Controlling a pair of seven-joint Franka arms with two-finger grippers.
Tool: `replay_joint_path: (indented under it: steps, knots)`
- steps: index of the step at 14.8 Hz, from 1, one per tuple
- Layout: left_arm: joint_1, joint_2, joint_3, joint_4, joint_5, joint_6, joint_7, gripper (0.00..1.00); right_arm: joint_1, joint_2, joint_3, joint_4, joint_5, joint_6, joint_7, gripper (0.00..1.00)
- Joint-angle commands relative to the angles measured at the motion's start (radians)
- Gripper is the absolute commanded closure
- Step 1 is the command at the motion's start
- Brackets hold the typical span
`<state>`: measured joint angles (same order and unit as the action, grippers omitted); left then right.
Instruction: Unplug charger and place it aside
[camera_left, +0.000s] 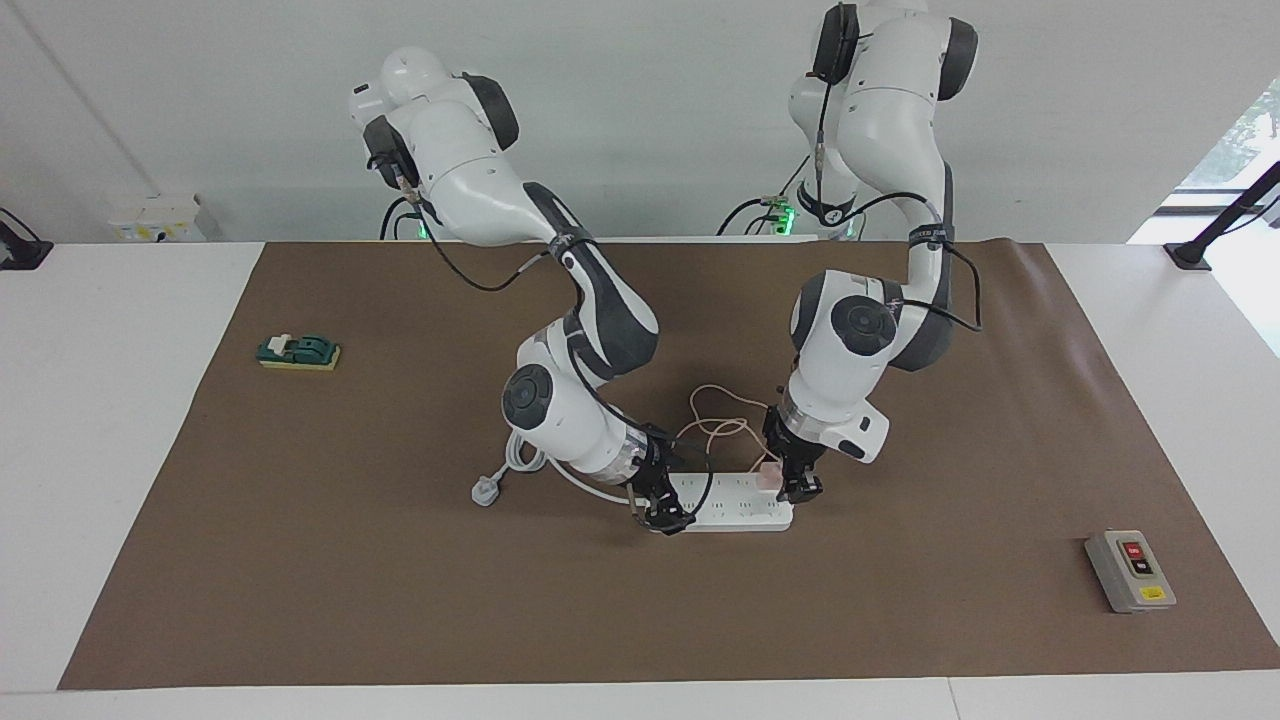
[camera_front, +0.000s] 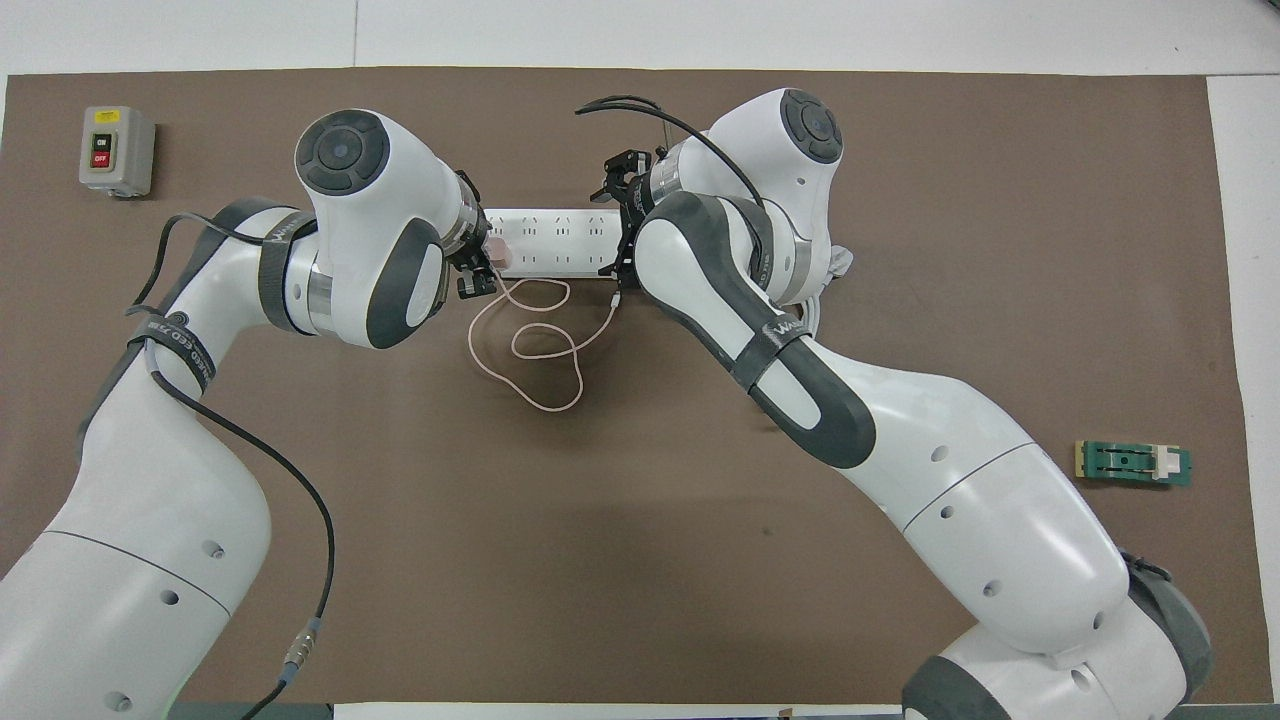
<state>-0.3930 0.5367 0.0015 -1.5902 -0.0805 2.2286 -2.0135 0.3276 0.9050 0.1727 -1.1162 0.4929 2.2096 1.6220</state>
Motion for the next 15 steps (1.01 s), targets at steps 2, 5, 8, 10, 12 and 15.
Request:
replay_joint_path:
  steps: [2, 5, 8, 10, 12, 15]
  knots:
    - [-0.013, -0.032, 0.012, -0.044, 0.015, 0.017, -0.007, 0.37, 0.004, 0.040, 0.002, 0.026, 0.027, 0.041, -0.014, 0.02]
    - [-0.012, -0.032, 0.012, -0.044, 0.015, 0.017, -0.007, 0.37, 0.010, 0.051, 0.002, 0.022, 0.029, 0.059, -0.016, 0.02]
    - [-0.012, -0.032, 0.012, -0.044, 0.015, 0.017, -0.007, 0.37, 0.021, 0.052, 0.002, 0.022, 0.038, 0.050, -0.013, 0.02]
    - [-0.012, -0.032, 0.012, -0.044, 0.015, 0.019, -0.007, 0.37, 0.021, 0.052, 0.002, 0.022, 0.062, 0.047, -0.013, 0.02]
    - [-0.012, -0.032, 0.012, -0.044, 0.015, 0.019, -0.004, 0.36, 0.021, 0.048, 0.002, 0.026, 0.070, 0.032, 0.013, 0.02]
    - [-0.012, -0.032, 0.012, -0.042, 0.015, 0.019, -0.005, 0.36, 0.021, 0.048, 0.002, 0.024, 0.069, 0.036, 0.012, 0.02]
